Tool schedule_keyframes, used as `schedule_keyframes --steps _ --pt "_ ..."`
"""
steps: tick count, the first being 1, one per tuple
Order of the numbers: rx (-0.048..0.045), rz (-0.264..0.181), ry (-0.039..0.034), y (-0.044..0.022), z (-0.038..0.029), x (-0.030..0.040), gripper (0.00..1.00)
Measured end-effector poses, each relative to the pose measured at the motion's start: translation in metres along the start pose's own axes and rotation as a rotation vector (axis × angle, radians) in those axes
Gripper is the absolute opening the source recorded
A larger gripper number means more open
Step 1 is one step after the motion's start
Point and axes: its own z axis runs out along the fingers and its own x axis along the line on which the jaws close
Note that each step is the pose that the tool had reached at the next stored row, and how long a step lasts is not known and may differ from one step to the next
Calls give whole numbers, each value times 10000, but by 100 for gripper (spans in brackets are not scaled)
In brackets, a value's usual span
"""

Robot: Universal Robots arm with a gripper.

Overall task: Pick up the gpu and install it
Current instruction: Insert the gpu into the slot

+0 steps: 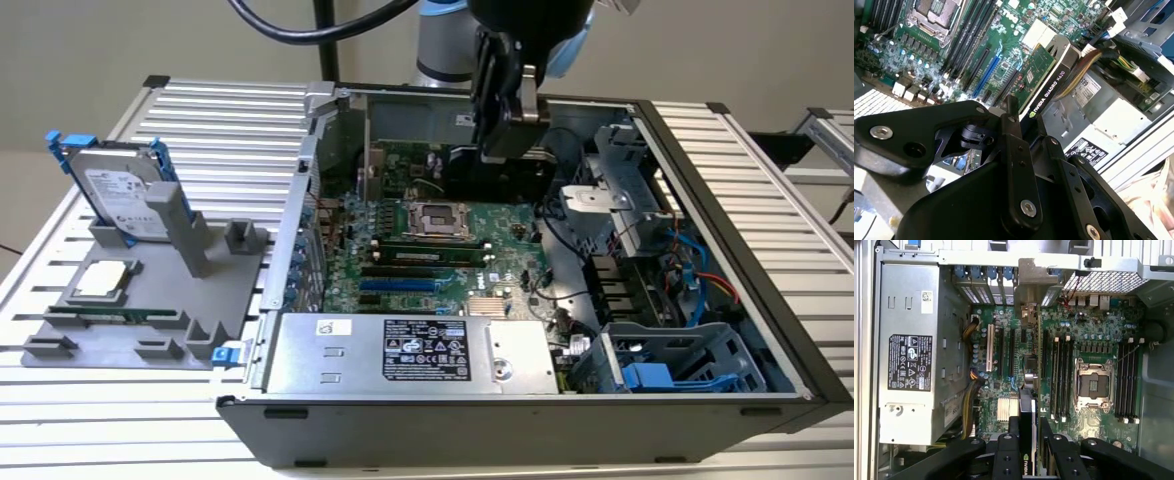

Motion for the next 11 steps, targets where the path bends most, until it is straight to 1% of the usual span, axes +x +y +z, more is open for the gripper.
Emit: schedule_keyframes --steps 11 --pt "1 22 3 -2 37 -5 0"
